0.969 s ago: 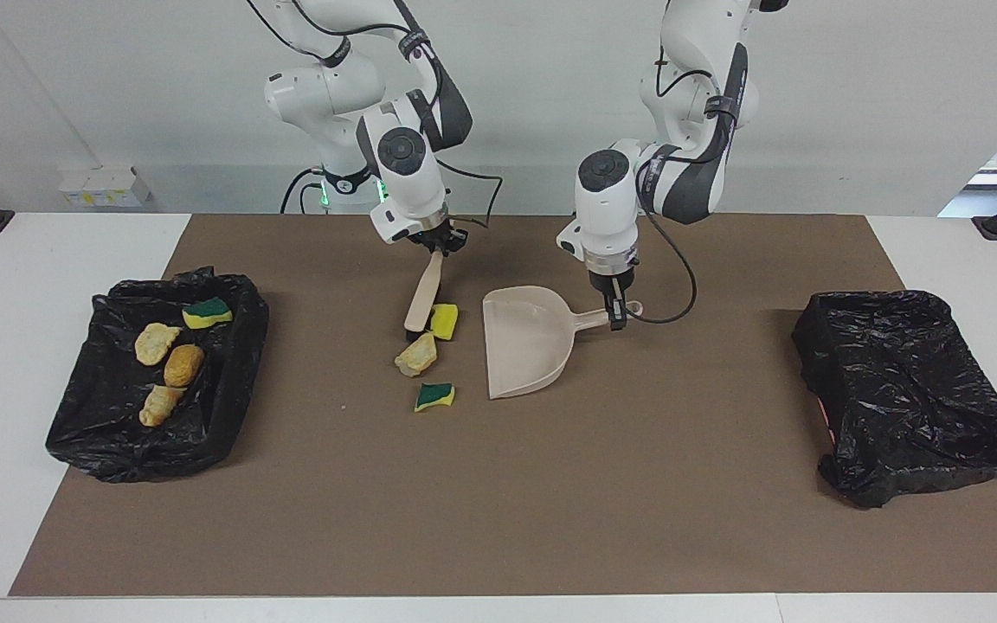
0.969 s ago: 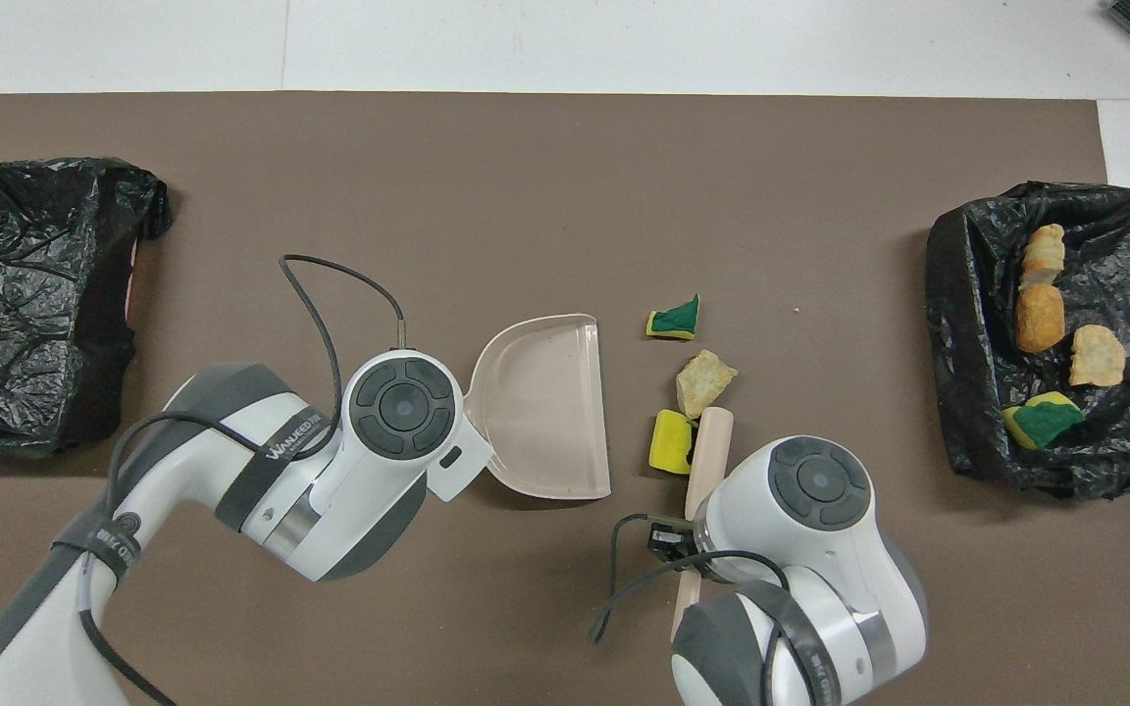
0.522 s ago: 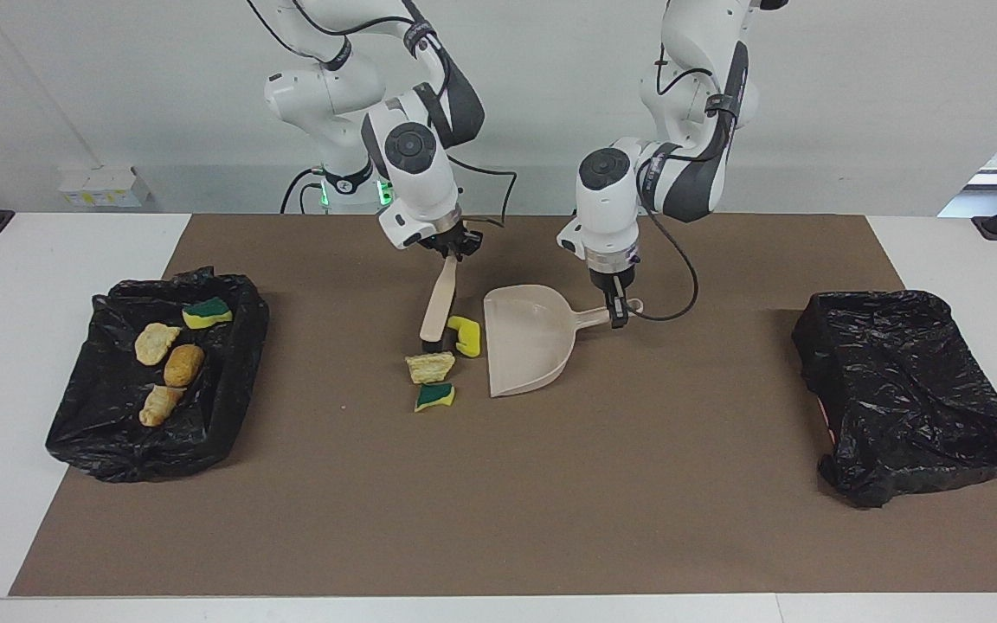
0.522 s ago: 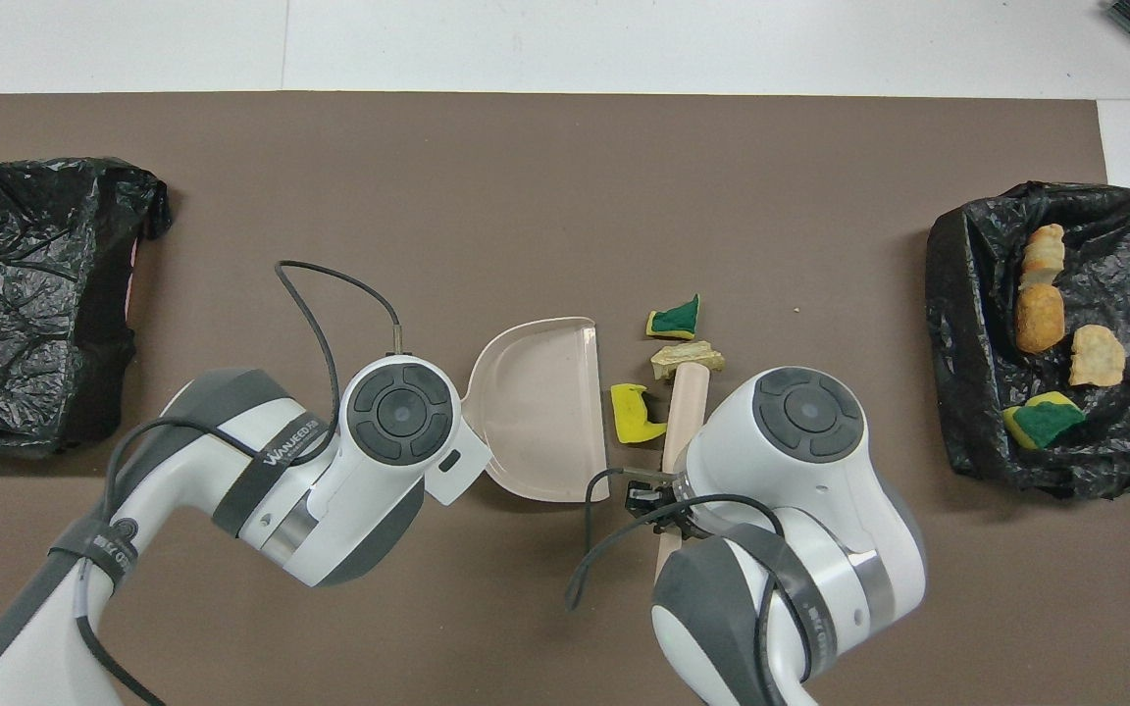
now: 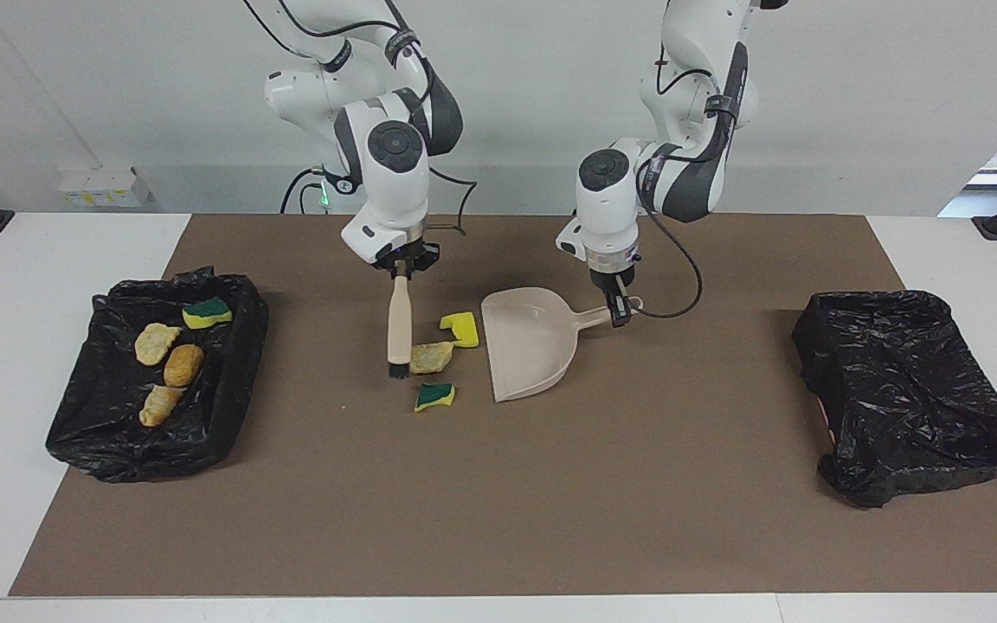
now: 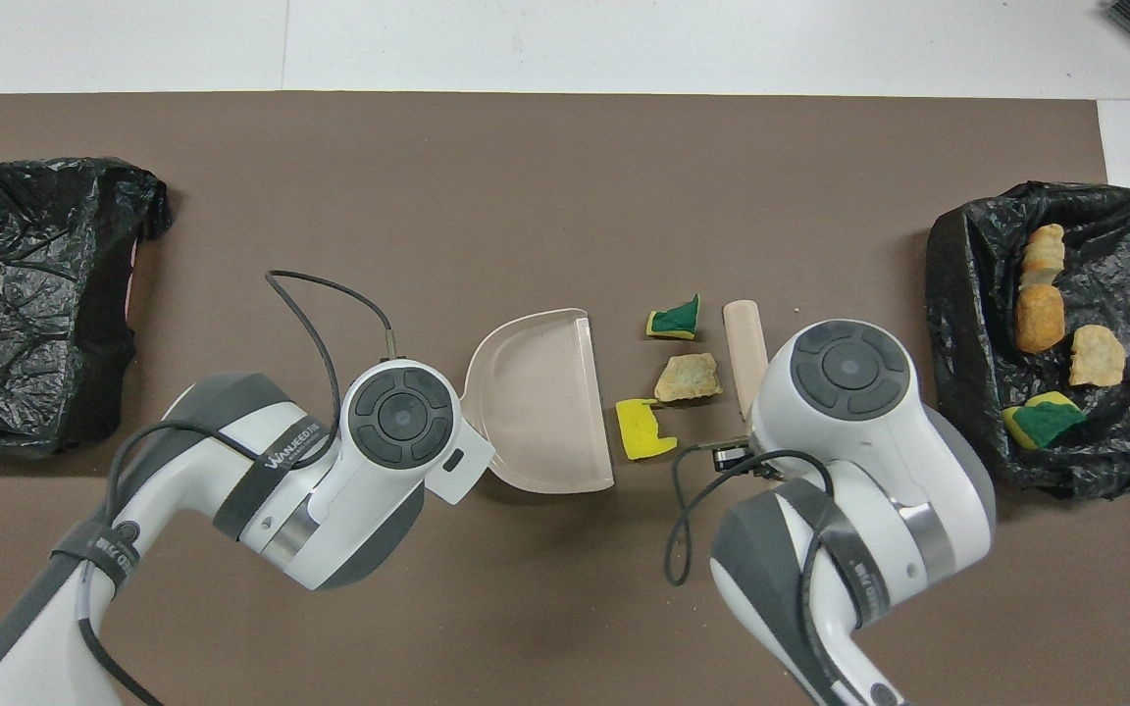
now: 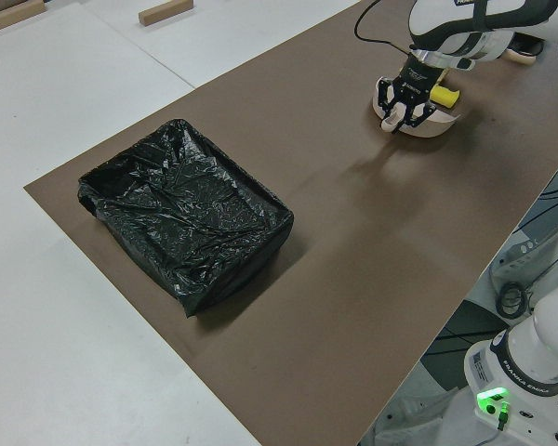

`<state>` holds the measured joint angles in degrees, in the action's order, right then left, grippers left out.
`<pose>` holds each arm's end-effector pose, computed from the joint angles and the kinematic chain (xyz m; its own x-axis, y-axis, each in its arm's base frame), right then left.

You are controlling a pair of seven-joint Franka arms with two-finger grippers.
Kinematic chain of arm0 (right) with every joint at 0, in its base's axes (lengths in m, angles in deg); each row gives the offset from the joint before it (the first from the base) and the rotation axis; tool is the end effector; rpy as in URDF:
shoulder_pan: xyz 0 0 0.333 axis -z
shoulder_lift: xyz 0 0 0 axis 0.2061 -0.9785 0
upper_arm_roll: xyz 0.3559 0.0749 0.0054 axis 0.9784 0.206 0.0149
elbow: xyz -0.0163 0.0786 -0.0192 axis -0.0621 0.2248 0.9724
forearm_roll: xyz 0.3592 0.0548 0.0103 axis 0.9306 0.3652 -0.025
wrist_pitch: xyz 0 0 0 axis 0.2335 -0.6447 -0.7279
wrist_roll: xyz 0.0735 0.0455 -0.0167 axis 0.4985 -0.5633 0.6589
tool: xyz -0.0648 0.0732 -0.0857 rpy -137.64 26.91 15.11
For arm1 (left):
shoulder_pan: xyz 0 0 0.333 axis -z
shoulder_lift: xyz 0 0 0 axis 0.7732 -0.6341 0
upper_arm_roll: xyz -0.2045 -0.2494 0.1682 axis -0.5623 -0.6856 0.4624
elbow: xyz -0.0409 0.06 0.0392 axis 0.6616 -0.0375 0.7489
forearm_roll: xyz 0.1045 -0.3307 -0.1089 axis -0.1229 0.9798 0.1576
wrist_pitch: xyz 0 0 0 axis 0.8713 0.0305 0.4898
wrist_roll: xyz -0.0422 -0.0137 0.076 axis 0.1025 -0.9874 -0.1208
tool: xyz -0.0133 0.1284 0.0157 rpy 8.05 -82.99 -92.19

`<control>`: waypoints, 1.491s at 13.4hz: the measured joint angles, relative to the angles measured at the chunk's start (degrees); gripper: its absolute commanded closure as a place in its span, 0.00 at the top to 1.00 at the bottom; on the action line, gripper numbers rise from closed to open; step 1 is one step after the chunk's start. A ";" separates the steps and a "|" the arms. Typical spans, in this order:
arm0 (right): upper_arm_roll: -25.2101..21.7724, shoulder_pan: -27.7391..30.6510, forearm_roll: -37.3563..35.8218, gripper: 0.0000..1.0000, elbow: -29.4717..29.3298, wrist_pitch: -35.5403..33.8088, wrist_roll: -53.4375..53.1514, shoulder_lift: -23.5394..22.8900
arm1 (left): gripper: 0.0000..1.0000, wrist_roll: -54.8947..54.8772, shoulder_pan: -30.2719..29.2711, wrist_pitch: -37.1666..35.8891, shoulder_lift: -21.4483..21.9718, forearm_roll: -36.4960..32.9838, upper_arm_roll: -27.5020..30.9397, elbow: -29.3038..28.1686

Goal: Sweep and dump trash in bin
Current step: 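Brush the pieces into the dustpan held by the left gripper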

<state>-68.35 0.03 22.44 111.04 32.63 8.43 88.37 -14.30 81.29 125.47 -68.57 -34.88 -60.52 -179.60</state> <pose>0.4638 0.1560 0.4344 0.9705 0.1430 -0.1940 0.1751 -0.9716 0.1594 0.4507 -0.2789 0.3995 0.0890 -0.9739 -0.2088 -0.9938 -0.0729 -0.0837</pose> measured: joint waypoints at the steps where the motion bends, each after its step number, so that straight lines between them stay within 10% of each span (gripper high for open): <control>1: -0.07 1.39 -1.80 0.00 -0.05 0.97 3.58 -0.90 | 0.00 0.45 0.07 0.00 0.06 0.00 -0.02 -0.22; 9: 0.62 -2.99 -2.54 0.00 -3.35 7.40 7.06 -10.06 | 0.00 2.39 2.34 -0.03 2.25 0.00 -0.10 -3.01; 20: 1.36 -11.08 22.22 0.00 -5.00 7.22 5.27 -9.26 | 0.00 2.53 2.48 0.05 3.16 0.00 0.42 -4.78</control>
<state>-66.99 -11.05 44.65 106.04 39.86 13.71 79.10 -11.77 83.76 125.52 -65.41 -34.88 -60.09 -184.37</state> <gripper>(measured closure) 0.749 0.683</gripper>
